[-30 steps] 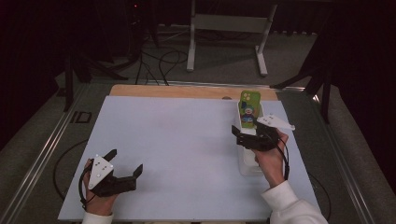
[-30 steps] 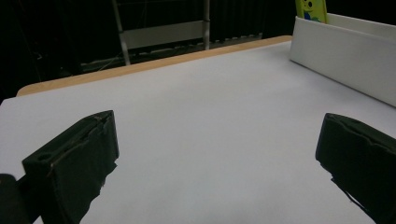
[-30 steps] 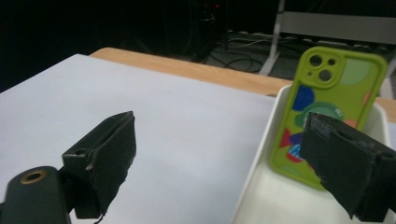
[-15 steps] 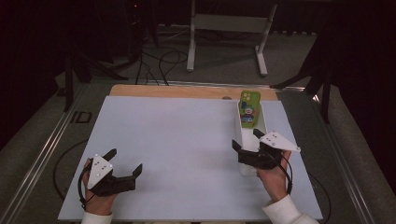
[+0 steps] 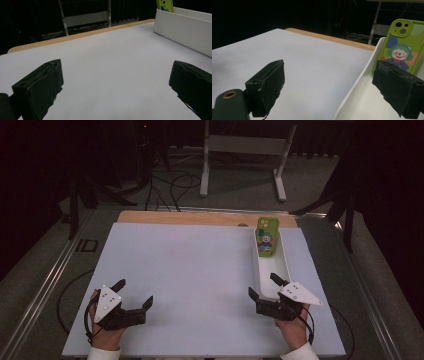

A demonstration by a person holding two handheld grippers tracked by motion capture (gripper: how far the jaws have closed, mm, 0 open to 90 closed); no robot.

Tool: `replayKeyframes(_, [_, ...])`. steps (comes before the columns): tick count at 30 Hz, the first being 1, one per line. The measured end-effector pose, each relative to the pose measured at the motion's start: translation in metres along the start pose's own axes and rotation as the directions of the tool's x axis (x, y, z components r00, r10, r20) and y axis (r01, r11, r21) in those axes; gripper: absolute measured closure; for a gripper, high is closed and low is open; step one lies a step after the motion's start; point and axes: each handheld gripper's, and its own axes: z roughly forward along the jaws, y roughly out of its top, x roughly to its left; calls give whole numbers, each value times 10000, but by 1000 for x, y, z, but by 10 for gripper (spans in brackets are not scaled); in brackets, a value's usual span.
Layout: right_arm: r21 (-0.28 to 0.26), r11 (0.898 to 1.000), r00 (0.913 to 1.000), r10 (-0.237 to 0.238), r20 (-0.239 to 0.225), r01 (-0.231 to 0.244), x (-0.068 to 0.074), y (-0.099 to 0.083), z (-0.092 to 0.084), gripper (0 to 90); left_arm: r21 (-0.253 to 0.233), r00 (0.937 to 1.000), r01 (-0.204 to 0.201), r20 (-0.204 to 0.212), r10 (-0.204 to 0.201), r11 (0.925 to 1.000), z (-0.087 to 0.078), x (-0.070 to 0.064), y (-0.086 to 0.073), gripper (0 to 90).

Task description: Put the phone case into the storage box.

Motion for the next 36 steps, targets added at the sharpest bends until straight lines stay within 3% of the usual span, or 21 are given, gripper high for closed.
replayKeyframes(8, [-209, 9997, 9998, -162, -62, 161, 6, -10, -5, 105, 34, 9999, -94, 91, 94, 9999, 2, -2, -2, 2])
replayKeyframes(16, [-583, 9982, 9998, 125, -176, -135, 6, -12, -8, 103, 12, 9995, -182, 246, 182, 9998, 2, -5, -6, 2])
replayKeyframes(21, [-661, 9976, 9993, 207, -321, -228, 6, -14, -12, 88, 48, 9996, -262, 104, 261, 9996, 3, -7, -9, 2])
replayKeyframes(36, [-511, 9983, 9974, -325, -643, 292, 17, -21, -10, 85, 37, 9992, -359, 195, 358, 9993, 4, -11, -10, 2])
